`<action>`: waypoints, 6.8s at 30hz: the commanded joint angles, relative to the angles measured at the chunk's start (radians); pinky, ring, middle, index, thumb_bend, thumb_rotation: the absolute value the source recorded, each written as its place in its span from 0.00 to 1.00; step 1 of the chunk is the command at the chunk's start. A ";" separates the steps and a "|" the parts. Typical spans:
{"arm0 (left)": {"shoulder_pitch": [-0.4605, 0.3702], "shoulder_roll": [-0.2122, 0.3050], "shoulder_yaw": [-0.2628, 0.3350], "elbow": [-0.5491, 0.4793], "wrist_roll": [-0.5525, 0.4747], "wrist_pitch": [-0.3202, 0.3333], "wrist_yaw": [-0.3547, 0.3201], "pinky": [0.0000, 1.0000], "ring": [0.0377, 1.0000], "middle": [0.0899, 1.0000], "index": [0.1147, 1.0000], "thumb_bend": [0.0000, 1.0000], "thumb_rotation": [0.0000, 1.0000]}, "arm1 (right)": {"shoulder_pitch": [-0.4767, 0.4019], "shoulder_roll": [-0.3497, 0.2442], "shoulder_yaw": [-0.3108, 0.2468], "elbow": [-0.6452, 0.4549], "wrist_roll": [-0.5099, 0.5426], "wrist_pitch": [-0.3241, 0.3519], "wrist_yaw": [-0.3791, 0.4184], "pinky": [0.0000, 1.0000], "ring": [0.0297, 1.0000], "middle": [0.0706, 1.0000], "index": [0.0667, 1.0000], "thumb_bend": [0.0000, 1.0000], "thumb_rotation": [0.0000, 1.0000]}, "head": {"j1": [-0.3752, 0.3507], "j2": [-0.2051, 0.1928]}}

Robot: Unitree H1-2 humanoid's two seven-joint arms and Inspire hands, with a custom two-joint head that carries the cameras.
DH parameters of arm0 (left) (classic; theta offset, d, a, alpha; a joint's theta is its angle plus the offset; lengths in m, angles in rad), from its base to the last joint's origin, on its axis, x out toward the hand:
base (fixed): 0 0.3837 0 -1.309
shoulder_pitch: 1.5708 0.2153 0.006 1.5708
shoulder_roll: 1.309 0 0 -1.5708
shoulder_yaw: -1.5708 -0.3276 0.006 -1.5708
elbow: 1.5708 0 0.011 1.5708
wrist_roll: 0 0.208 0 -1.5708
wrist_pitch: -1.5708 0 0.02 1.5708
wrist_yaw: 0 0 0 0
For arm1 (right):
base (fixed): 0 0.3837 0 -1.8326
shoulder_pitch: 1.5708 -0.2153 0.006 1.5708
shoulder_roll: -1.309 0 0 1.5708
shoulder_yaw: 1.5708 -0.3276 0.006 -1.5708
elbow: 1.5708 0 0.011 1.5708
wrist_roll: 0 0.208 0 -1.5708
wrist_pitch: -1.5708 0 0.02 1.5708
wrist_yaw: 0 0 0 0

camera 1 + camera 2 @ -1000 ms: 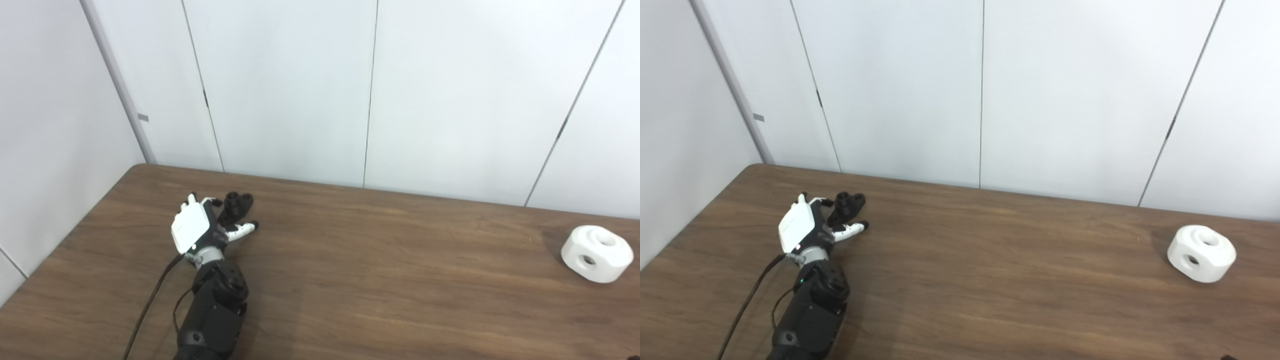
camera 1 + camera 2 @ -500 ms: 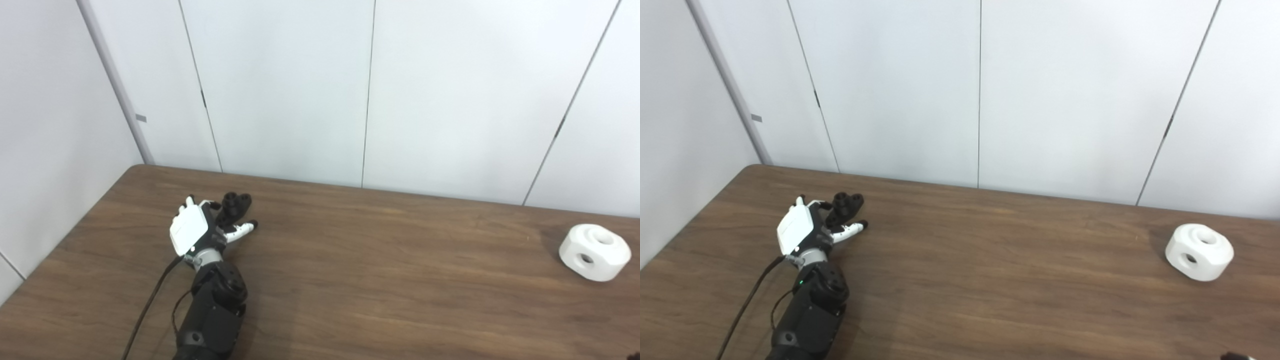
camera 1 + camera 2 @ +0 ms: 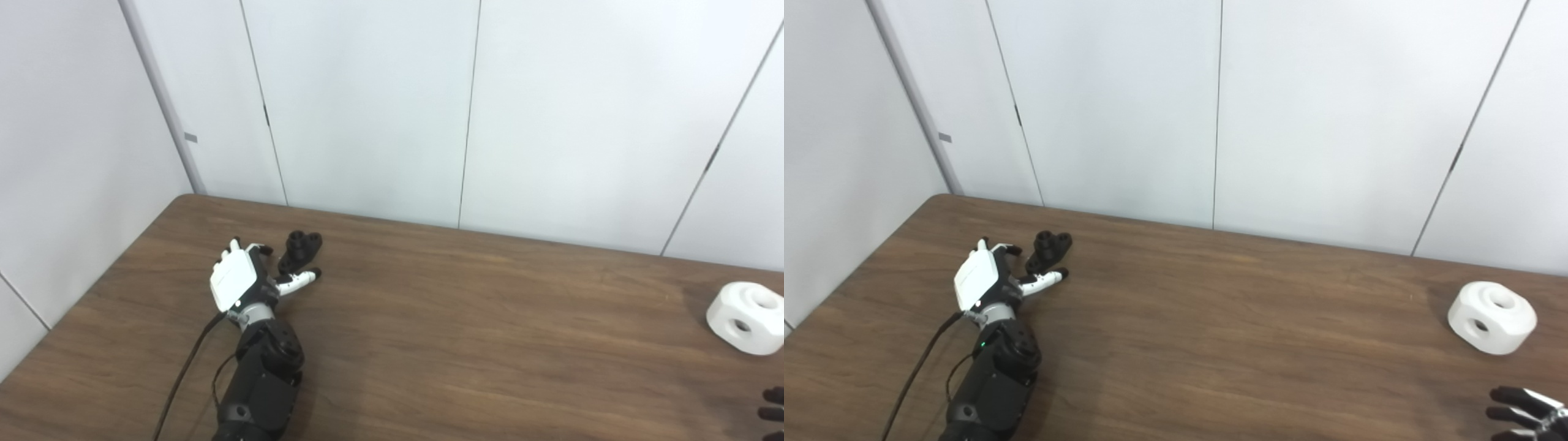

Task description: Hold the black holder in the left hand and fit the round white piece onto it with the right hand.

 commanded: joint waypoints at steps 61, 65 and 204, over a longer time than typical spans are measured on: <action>-0.068 0.058 -0.180 0.129 -0.045 0.004 0.060 1.00 1.00 0.95 0.41 0.52 0.05 | 0.025 -0.005 -0.021 -0.054 0.007 -0.026 -0.008 0.48 0.64 0.69 0.64 0.74 0.80 | -0.033 -0.010; -0.061 0.060 -0.187 0.122 -0.049 0.003 0.056 1.00 1.00 0.94 0.41 0.52 0.05 | 0.024 -0.005 -0.021 -0.055 0.009 -0.024 -0.007 0.49 0.65 0.68 0.64 0.74 0.79 | -0.033 -0.010; 0.321 -0.008 -0.485 -0.385 -0.017 -0.559 -0.354 1.00 1.00 0.89 0.41 0.52 0.04 | -0.510 -0.079 0.105 -0.086 -0.982 0.776 0.029 1.00 1.00 1.00 0.89 1.00 0.61 | -0.722 -0.027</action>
